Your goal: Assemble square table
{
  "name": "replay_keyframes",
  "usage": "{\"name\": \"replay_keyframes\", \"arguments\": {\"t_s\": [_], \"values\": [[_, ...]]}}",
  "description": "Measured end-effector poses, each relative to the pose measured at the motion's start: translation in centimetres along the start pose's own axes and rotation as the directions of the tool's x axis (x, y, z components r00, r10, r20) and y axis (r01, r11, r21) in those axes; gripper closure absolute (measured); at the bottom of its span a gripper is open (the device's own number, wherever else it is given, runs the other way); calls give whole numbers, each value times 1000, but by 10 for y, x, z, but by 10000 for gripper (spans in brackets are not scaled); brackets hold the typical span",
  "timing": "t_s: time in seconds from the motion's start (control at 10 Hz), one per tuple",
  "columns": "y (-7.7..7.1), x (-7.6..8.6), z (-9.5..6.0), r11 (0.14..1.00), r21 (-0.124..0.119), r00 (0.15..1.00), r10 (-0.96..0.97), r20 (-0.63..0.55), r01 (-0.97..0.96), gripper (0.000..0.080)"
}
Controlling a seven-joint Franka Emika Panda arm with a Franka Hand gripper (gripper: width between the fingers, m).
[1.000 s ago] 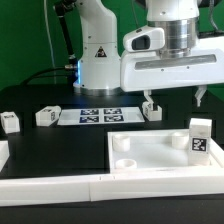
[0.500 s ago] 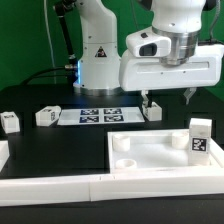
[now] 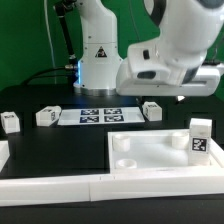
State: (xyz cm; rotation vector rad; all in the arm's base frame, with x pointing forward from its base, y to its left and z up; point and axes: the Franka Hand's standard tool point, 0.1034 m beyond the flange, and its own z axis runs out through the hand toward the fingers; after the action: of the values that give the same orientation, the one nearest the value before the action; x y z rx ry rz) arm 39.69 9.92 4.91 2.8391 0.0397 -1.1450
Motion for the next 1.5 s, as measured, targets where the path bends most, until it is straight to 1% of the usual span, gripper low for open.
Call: {"name": "replay_keyframes", "arguments": {"t_s": [0.1,0.2,0.3,0.5,0.6,0.7,0.8,0.9,1.3,1.4,1.5], "values": [[0,-5,6,1000,-10,999,-2,47,2,150],[2,-6,7,1000,-14,995,3,97,-2,150],[2,-1,6,1000,-13,997,4,81,-3,150],[2,-2,6,1000,-12,997,4,81,-3,150],[-1,-4,10,1000,-5,996,5,90,-5,150],[-10,-12,23,999,51,990,-12,140,5,150],[-11,-15,32,997,76,986,-21,166,9,150],[-13,-16,33,997,75,985,-25,169,12,150],[-11,-16,34,997,76,985,-20,171,7,150],[-14,-17,46,996,88,980,-10,197,-8,150],[-15,-18,60,996,92,974,-4,226,-17,150]]}}
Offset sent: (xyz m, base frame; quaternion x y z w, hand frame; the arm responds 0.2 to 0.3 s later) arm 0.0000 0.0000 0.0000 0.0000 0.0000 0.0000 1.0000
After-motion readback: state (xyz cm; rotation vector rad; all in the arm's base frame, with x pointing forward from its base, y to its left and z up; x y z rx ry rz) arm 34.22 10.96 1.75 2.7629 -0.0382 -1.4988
